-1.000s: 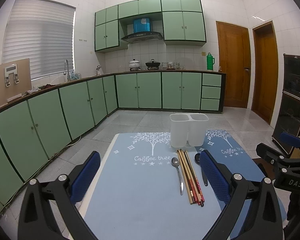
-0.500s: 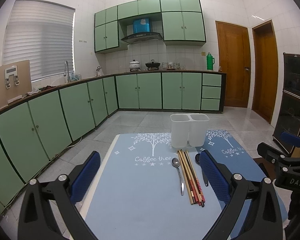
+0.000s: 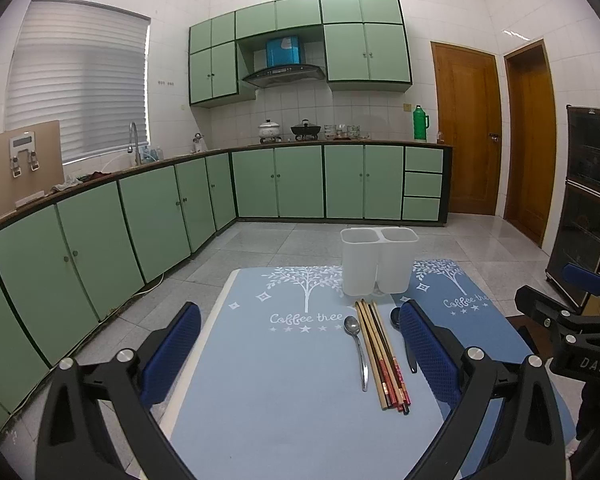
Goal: Organize utensils
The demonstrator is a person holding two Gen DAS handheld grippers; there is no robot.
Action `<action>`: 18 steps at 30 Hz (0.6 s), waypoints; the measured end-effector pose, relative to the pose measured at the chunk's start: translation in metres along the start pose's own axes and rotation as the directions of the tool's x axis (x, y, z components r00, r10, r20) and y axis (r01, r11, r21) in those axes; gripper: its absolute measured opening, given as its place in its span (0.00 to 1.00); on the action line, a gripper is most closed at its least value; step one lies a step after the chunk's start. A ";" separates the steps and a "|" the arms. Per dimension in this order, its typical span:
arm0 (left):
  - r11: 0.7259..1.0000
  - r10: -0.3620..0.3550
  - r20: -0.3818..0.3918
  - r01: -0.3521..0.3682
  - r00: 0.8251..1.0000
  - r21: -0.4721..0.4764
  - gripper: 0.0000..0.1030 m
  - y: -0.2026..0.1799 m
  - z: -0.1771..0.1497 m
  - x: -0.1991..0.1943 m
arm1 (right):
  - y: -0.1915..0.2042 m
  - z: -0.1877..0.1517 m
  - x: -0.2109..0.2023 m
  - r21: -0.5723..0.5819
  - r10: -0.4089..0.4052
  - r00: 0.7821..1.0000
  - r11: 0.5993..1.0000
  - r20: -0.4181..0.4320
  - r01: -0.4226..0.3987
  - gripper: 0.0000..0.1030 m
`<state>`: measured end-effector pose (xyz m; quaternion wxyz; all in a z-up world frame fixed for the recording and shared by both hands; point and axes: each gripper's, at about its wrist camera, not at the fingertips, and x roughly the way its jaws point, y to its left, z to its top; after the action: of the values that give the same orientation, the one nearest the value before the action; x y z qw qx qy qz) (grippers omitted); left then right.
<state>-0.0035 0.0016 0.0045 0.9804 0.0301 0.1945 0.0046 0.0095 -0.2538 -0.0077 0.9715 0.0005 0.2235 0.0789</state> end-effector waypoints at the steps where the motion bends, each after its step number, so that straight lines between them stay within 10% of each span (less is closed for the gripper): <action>1: 1.000 0.000 0.000 0.000 1.000 0.000 0.94 0.000 0.000 0.000 | 0.000 0.000 0.000 0.000 0.000 1.000 1.000 0.001 0.000 0.95; 18: 1.000 0.002 -0.011 -0.002 1.000 -0.001 0.94 -0.001 0.000 0.005 | -0.003 0.001 0.006 0.010 -0.003 1.000 1.000 -0.013 0.003 0.95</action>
<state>0.0013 0.0009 0.0029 0.9794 0.0298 0.1998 0.0059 0.0156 -0.2559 -0.0094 0.9702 0.0045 0.2301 0.0761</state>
